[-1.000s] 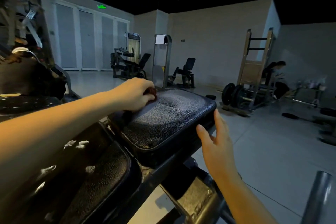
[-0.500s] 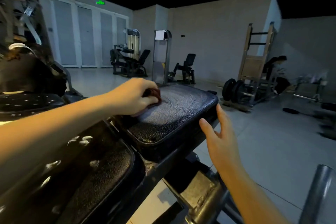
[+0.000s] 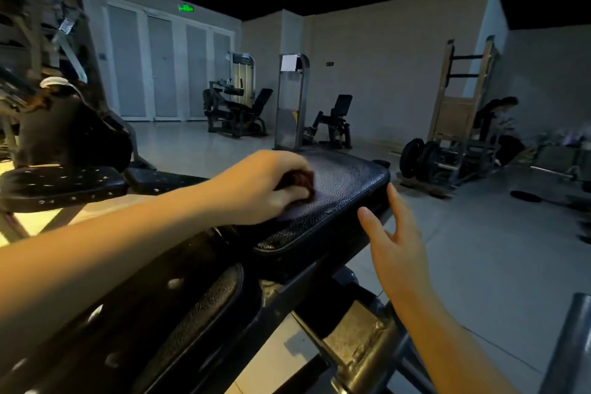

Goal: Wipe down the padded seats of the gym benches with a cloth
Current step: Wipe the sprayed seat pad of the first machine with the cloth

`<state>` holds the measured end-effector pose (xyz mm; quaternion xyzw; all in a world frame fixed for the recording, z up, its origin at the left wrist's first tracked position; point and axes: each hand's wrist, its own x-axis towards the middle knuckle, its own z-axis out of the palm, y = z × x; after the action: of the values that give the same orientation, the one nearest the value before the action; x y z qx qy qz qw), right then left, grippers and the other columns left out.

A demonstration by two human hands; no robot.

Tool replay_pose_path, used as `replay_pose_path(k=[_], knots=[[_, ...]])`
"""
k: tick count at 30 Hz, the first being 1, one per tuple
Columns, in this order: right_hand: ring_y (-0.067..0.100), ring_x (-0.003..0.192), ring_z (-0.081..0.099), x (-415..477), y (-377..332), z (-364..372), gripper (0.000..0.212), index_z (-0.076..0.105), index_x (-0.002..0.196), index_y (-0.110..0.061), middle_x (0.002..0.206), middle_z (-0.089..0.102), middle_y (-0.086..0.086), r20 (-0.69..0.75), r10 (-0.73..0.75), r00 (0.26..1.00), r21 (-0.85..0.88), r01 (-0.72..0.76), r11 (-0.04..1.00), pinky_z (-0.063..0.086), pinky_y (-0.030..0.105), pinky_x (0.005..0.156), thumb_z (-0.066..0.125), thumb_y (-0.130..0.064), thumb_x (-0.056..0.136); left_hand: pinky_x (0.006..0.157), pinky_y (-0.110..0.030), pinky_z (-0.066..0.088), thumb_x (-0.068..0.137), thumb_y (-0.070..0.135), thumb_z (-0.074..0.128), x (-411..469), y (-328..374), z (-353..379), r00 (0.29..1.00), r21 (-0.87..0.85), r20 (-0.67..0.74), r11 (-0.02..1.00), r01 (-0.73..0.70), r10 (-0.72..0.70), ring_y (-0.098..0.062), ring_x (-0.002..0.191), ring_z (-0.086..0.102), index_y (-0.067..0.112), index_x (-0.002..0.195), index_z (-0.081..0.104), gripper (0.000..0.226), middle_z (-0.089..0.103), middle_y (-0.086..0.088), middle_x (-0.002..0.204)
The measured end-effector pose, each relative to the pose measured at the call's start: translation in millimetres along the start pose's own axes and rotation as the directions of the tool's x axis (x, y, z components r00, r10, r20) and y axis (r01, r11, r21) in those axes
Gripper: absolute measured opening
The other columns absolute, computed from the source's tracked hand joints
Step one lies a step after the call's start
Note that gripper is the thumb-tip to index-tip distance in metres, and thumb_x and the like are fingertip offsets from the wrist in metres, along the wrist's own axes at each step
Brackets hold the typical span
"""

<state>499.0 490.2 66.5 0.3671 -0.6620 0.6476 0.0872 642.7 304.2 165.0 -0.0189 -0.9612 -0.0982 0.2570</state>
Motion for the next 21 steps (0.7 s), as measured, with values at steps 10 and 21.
replay_pose_path(k=[10, 21], knots=[[-0.032, 0.110, 0.041, -1, -1, 2, 0.063, 0.034, 0.156, -0.031, 0.139, 0.045, -0.022, 0.011, -0.030, 0.999, -0.046, 0.031, 0.998, 0.042, -0.001, 0.080, 0.061, -0.032, 0.099, 0.088, -0.040, 0.049, 0.096, 0.027, 0.065, 92, -2, 32, 0.972, -0.005, -0.130, 0.980, 0.199, -0.198, -0.027, 0.100, 0.062, 0.015, 0.099, 0.065, 0.012, 0.068, -0.002, 0.103], [-0.017, 0.130, 0.036, -1, -2, 4, 0.068, 0.032, 0.158, -0.031, 0.148, 0.039, -0.024, -0.004, -0.025, 1.000, -0.026, 0.025, 0.999, 0.035, 0.022, 0.113, 0.062, -0.038, 0.097, 0.083, -0.035, 0.048, 0.096, 0.029, 0.068, 6, -44, -7, 0.974, 0.078, -0.068, 0.972, 0.221, -0.216, -0.019, 0.096, 0.063, 0.021, 0.103, 0.068, 0.011, 0.070, 0.004, 0.099]])
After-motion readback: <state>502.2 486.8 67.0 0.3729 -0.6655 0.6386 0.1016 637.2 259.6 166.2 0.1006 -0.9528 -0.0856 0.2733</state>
